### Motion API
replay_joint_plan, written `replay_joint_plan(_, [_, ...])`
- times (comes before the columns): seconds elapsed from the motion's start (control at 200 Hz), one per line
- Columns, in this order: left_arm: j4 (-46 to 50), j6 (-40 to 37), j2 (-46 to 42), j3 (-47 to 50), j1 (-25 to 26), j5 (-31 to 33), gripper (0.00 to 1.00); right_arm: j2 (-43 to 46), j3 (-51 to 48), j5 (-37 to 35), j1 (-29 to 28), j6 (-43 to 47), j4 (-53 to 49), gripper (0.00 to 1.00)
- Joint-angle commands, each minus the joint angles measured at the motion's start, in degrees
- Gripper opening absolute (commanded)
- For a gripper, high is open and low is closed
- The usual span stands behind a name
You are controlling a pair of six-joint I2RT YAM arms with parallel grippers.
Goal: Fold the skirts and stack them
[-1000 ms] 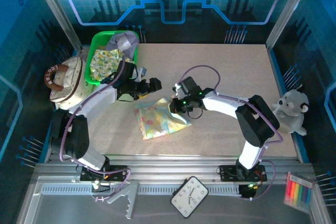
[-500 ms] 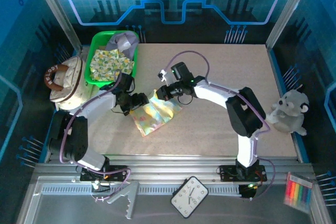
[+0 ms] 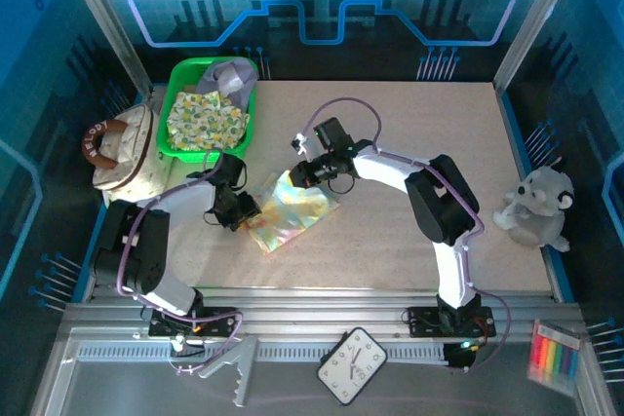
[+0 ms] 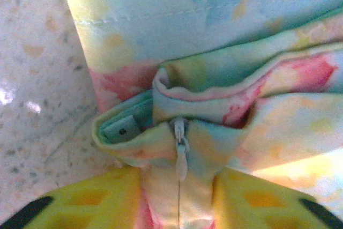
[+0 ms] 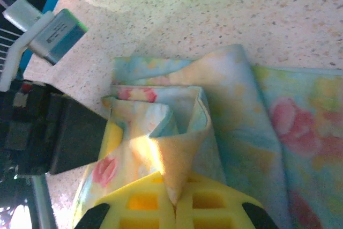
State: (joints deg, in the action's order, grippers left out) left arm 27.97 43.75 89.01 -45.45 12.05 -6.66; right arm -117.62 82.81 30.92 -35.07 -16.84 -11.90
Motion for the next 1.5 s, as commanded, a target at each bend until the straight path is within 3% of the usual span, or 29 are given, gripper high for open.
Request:
replay_joint_plan(0.0, [-2.39, 0.49, 2.09, 1.92, -0.54, -0.73, 0.26, 1.14, 2.68, 4.42, 0.44, 1.47, 0.68, 0.0])
replay_joint_plan(0.085, [-2.48, -0.18, 1.29, 1.92, -0.63, -0.68, 0.1, -1.24, 6.05, 2.71, 0.53, 2.31, -2.1, 0.0])
replay_joint_plan(0.2, [-2.4, -1.69, 0.59, 1.88, -0.89, -0.64, 0.0, -6.37, 10.43, -2.69, 1.17, 0.32, -5.27, 0.0])
replay_joint_plan(0.45, [-2.56, -3.49, 1.2, 2.1, -2.71, -1.32, 0.0, -15.08, 17.56, -7.35, 4.26, -6.5, -10.14, 0.04])
replay_joint_plan(0.625, [-3.24, -2.24, 3.64, 1.64, -3.35, -2.35, 0.0, -12.21, 18.7, -7.68, 5.09, -2.71, -13.29, 0.27])
replay_joint_plan(0.73, [-4.31, -0.97, 4.06, 1.81, -3.35, -3.39, 0.0, -6.44, 17.18, -13.94, 5.05, -0.44, -17.4, 0.45])
replay_joint_plan(0.805, [-4.75, -0.47, 4.18, 1.86, -3.35, -3.75, 0.0, -2.3, 14.46, -21.4, 4.88, -2.87, -19.63, 0.48])
replay_joint_plan(0.85, [-4.75, -0.35, 4.24, 1.9, -3.31, -3.84, 0.0, -0.1, 12.59, -23.86, 4.75, -5.07, -20.61, 0.45])
replay_joint_plan(0.895, [-4.6, -0.33, 4.33, 1.77, -3.35, -3.89, 0.0, 1.32, 10.88, -23.07, 4.53, -6.81, -20.91, 0.27])
replay_joint_plan(0.95, [-4.47, -0.33, 4.33, 1.64, -3.35, -3.89, 0.0, 2.21, 8.93, -19.39, 3.9, -7.94, -19.78, 0.13])
replay_joint_plan(1.04, [-4.63, -0.36, 4.49, 1.36, -3.4, -4.07, 0.0, 0.52, 8.57, -12.58, 2.46, -10.0, -17.91, 0.0])
replay_joint_plan(1.29, [-3.63, -1.6, 6.18, -0.72, -3.7, -4.9, 0.0, -10.73, 15.49, -8.13, -0.41, -15.3, -17.1, 0.0])
replay_joint_plan(1.4, [0.59, -2.52, 4.27, -3.35, -3.98, -4.63, 0.01, -14.77, 15.91, -11.14, -0.79, -19.05, -20.16, 0.0])
replay_joint_plan(1.495, [5.08, -1.66, -1.31, -4.68, -3.99, -0.93, 0.12, -15.23, 13.43, -12.41, -0.77, -22.21, -19.02, 0.0])
